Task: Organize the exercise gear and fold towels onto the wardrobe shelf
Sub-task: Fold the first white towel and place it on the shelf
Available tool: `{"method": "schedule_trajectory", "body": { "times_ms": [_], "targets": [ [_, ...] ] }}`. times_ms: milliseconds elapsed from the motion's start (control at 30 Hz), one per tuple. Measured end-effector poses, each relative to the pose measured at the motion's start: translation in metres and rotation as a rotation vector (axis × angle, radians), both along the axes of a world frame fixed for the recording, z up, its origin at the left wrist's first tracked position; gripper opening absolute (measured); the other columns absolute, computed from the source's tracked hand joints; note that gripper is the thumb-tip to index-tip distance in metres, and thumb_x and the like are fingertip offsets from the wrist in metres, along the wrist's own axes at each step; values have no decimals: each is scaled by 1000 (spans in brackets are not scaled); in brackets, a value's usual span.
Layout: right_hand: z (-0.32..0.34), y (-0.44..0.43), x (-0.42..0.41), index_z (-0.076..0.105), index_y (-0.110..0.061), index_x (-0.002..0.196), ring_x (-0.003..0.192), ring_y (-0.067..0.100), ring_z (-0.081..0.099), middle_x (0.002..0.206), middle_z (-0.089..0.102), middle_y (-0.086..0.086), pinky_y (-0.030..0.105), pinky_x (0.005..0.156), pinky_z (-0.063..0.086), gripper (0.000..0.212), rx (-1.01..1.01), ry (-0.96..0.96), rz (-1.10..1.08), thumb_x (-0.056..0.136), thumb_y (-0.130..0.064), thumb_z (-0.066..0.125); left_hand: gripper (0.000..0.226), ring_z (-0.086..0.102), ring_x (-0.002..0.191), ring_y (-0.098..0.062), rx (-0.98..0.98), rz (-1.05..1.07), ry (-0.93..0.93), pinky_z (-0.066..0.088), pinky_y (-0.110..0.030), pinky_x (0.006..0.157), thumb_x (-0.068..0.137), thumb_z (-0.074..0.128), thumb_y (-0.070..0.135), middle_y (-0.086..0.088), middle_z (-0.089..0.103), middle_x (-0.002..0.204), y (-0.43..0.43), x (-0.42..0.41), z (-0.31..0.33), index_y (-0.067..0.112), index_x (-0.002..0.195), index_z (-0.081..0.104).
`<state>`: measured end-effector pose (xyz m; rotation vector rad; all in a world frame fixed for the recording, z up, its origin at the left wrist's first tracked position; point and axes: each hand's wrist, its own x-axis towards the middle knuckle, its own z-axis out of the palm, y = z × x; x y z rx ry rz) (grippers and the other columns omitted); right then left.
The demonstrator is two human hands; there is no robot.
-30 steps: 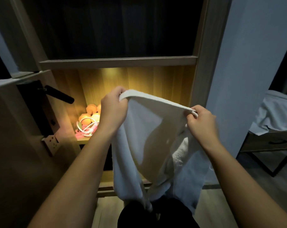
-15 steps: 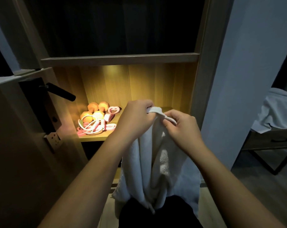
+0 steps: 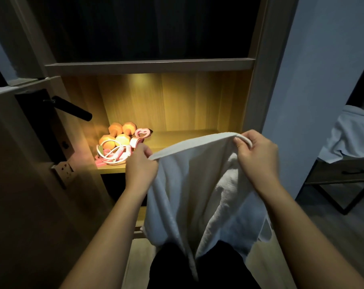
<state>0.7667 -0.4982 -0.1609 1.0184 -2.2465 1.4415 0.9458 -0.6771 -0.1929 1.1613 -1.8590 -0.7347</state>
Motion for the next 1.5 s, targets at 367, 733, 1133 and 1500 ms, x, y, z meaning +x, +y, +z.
{"method": "schedule_trajectory", "body": {
  "times_ms": [367,733,1133,1500],
  "targets": [
    [-6,-12,-1,61,-28,123,92,3,59,104,63,-13,22,83,49,35,116,-121,251,89,-29,68,25,53,67,-26,-310,-282,-85,35,-37,55,89,58,27,1,53,61,0,-20,69,14,67,54],
    [-6,-10,31,53,-29,137,93,2,57,108,62,-13,16,75,42,51,116,-69,384,88,-34,68,31,50,66,-28,-366,-152,-237,28,-30,49,85,53,29,2,48,58,10,-19,66,17,58,45],
    [0,-17,38,48,-33,140,100,-2,51,118,54,-21,8,74,39,53,222,-66,485,91,-32,66,29,53,64,-18,-294,-513,-277,38,-36,57,81,48,39,4,54,58,23,-15,69,22,59,55],
    [4,-20,6,58,-29,86,72,15,54,76,59,-8,24,56,33,8,154,7,97,94,-30,57,16,43,67,-22,-467,-236,-393,20,-30,49,85,55,20,10,43,63,10,-11,41,26,72,49]
  ]
}}
